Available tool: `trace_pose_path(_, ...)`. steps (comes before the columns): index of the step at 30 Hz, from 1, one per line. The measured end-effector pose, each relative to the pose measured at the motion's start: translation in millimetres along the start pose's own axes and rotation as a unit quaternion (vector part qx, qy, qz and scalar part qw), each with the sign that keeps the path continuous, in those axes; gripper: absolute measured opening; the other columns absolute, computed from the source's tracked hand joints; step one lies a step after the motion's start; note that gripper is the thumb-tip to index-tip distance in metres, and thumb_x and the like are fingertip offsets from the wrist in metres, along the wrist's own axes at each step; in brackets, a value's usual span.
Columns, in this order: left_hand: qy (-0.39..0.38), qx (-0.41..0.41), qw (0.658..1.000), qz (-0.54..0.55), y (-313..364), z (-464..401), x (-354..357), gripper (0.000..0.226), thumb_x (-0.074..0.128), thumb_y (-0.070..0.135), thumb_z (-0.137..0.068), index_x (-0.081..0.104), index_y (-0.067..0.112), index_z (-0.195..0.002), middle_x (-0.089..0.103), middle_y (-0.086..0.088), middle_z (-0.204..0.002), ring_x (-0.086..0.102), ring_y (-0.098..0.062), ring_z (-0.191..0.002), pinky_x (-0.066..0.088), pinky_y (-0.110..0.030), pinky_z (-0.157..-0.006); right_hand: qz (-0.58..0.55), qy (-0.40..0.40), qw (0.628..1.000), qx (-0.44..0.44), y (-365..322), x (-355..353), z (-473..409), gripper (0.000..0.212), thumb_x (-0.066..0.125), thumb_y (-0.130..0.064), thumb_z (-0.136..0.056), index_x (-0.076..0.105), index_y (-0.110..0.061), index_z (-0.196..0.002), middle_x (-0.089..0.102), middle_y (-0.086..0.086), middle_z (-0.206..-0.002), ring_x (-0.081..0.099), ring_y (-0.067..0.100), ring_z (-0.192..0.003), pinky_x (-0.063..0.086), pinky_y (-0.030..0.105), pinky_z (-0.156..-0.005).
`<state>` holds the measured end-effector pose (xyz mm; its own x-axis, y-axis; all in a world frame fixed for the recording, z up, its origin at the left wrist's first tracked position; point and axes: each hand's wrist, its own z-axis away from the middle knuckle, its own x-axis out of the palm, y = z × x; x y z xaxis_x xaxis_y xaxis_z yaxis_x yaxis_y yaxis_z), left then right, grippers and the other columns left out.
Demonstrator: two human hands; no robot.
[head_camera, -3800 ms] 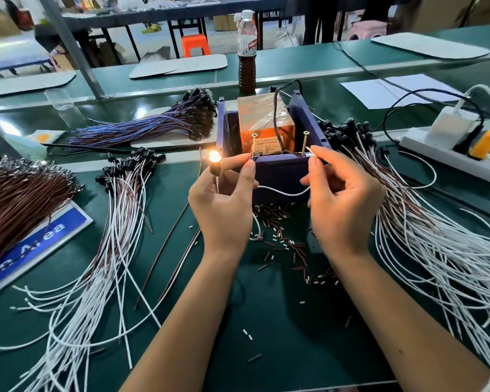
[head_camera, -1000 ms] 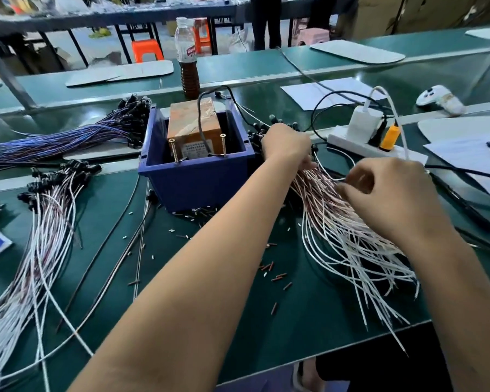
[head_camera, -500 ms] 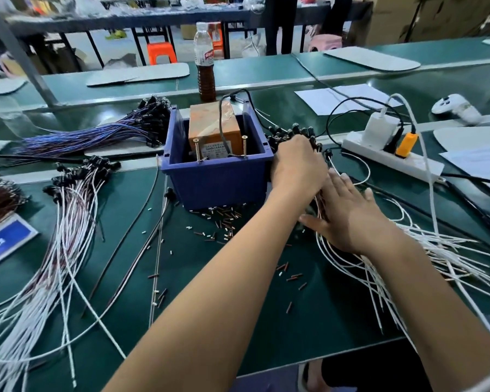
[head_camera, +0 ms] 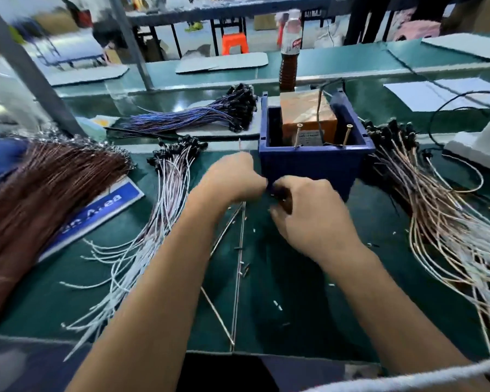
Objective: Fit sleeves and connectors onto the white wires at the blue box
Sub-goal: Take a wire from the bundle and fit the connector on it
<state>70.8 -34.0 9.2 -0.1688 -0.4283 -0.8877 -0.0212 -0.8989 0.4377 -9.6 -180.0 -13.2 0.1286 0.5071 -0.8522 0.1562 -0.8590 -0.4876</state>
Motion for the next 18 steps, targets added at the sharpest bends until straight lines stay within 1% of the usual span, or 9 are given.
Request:
trace_pose_path(1, 0.045, -0.033, 0.998, -0.036, -17, 0, 0, 0.021, 0.064, 0.028, -0.083, 0.055, 0.013, -0.071, 0.064, -0.01, -0.077, 0.062, -0.032, -0.078, 0.044, -0.03, -0.064, -0.01, -0.012, 1.0, -0.011, -10, 13, -4, 0.028, 0.068, -0.034, -0.093, 0.071, -0.024, -0.119, 0.075, 0.007, -0.101, 0.071, 0.036, -0.093, 0.06, 0.045, -0.081)
trace_pose_path(3, 0.135, -0.092, 0.985, -0.051, -45, -3, -1, 0.016, 0.06, 0.026, -0.081, 0.06, 0.011, -0.081, 0.065, -0.015, -0.086, 0.061, -0.038, -0.085, 0.045, -0.033, -0.071, -0.011, -0.031, 0.999, -0.031, -30, 33, -12, 0.024, 0.068, -0.033, -0.093, 0.072, -0.02, -0.114, 0.074, 0.008, -0.1, 0.07, 0.037, -0.092, 0.06, 0.044, -0.079)
trace_pose_path(5, 0.218, -0.157, 0.961, -0.06, -71, -6, -5, 0.027, 0.059, 0.03, -0.085, 0.066, 0.008, -0.101, 0.069, -0.02, -0.105, 0.065, -0.041, -0.099, 0.05, -0.038, -0.08, -0.009, -0.052, 0.998, -0.046, -49, 48, -19, 0.02, 0.067, -0.028, -0.09, 0.072, -0.018, -0.107, 0.072, 0.009, -0.099, 0.069, 0.038, -0.09, 0.06, 0.043, -0.077)
trace_pose_path(6, 0.245, -0.193, 0.948, -0.07, -86, -9, -9, 0.034, 0.059, 0.031, -0.088, 0.065, 0.007, -0.111, 0.068, -0.021, -0.115, 0.065, -0.042, -0.108, 0.052, -0.041, -0.086, -0.011, -0.061, 0.997, -0.056, -59, 55, -21, 0.018, 0.067, -0.026, -0.09, 0.072, -0.017, -0.105, 0.071, 0.01, -0.098, 0.068, 0.037, -0.09, 0.06, 0.042, -0.077)
trace_pose_path(8, 0.26, -0.253, 0.929, -0.067, -110, -16, -12, 0.04, 0.058, 0.033, -0.095, 0.057, 0.005, -0.124, 0.063, -0.022, -0.129, 0.062, -0.042, -0.119, 0.051, -0.044, -0.095, -0.015, -0.065, 0.995, -0.079, -75, 63, -26, 0.018, 0.067, -0.026, -0.091, 0.072, -0.016, -0.104, 0.071, 0.01, -0.097, 0.067, 0.038, -0.09, 0.06, 0.041, -0.077)
trace_pose_path(11, 0.263, -0.296, 0.917, -0.038, -130, -24, -12, 0.043, 0.057, 0.031, -0.098, 0.051, 0.004, -0.131, 0.058, -0.022, -0.136, 0.059, -0.04, -0.124, 0.049, -0.047, -0.098, -0.019, -0.067, 0.992, -0.102, -91, 70, -32, 0.013, 0.066, -0.023, -0.092, 0.071, -0.016, -0.101, 0.069, 0.008, -0.094, 0.066, 0.036, -0.086, 0.058, 0.039, -0.074)
trace_pose_path(14, 0.277, -0.295, 0.915, -0.016, -135, -28, -11, 0.036, 0.061, 0.026, -0.099, 0.058, 0.003, -0.126, 0.063, -0.022, -0.131, 0.062, -0.041, -0.121, 0.051, -0.046, -0.094, -0.026, -0.066, 0.992, -0.108, -98, 72, -36, 0.01, 0.065, -0.02, -0.091, 0.072, -0.017, -0.097, 0.07, 0.006, -0.092, 0.065, 0.035, -0.082, 0.059, 0.04, -0.073)
trace_pose_path(16, 0.279, -0.29, 0.916, 0.009, -138, -30, -13, 0.03, 0.065, 0.026, -0.097, 0.064, 0.004, -0.117, 0.068, -0.02, -0.123, 0.064, -0.041, -0.115, 0.051, -0.043, -0.088, -0.032, -0.067, 0.991, -0.109, -99, 73, -36, 0.011, 0.064, -0.021, -0.091, 0.072, -0.017, -0.097, 0.07, 0.007, -0.09, 0.066, 0.036, -0.081, 0.06, 0.041, -0.074)
trace_pose_path(18, 0.275, -0.292, 0.915, 0.034, -143, -32, -17, 0.029, 0.065, 0.029, -0.096, 0.068, 0.005, -0.112, 0.07, -0.019, -0.119, 0.064, -0.04, -0.113, 0.051, -0.042, -0.086, -0.035, -0.07, 0.991, -0.109, -98, 73, -35, 0.013, 0.064, -0.023, -0.092, 0.072, -0.017, -0.098, 0.07, 0.008, -0.09, 0.066, 0.037, -0.084, 0.06, 0.042, -0.075)
